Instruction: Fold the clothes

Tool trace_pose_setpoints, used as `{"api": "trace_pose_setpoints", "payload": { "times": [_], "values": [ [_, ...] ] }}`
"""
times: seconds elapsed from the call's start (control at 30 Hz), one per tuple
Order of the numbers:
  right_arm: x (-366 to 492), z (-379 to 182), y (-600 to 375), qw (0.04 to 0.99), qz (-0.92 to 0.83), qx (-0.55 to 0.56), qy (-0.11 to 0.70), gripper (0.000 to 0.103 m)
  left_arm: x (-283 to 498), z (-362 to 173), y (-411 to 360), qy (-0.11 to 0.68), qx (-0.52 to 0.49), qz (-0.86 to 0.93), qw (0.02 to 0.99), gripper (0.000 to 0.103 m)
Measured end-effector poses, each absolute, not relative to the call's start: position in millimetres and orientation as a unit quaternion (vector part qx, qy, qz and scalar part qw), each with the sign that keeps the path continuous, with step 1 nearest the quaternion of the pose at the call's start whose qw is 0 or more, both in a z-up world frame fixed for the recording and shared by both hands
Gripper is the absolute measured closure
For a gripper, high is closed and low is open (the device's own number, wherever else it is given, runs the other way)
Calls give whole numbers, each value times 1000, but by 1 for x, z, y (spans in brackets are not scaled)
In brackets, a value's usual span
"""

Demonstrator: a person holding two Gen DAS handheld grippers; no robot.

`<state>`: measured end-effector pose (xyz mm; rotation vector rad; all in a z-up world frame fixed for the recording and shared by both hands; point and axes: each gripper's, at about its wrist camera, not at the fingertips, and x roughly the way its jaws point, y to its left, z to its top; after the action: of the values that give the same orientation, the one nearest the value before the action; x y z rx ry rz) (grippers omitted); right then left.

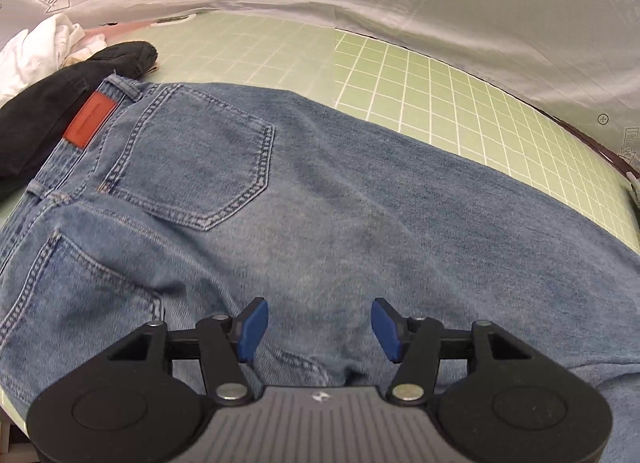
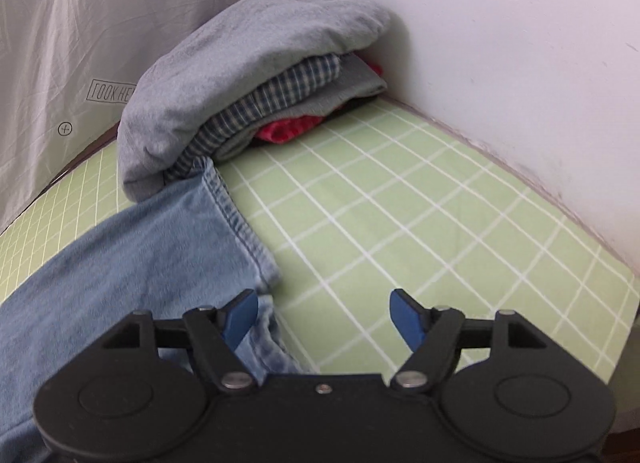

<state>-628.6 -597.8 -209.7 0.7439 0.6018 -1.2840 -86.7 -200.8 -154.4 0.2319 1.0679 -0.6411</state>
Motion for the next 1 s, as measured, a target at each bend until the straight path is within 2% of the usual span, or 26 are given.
{"api": "trace_pose_setpoints", "payload": {
  "times": [0.33,0.7,0.8,0.9,0.93,0.97,1.0],
  "values": [
    [-655,-218,-545,699,-567,349,260,20,-133,-159,-172,502,129,-300,801,44],
    [-673,-221,-512,660,-598,392,231,17,-152,-182,-167,526,143,-294,785,43],
    [-671,-228,-507,658,-592,397,241,25,-153,-186,-171,526,152,-294,784,39],
    [-663,-229,-504,662,-595,372,262,44,-155,-187,-174,525,159,-291,784,39],
    [-661,-229,-505,663,-595,368,268,58,-155,-187,-175,525,162,-291,783,39],
    [-661,-228,-506,666,-588,371,271,79,-155,-187,-175,526,165,-291,782,39],
    [-660,-227,-507,668,-582,373,274,86,-156,-189,-176,527,170,-290,780,39]
  ]
}}
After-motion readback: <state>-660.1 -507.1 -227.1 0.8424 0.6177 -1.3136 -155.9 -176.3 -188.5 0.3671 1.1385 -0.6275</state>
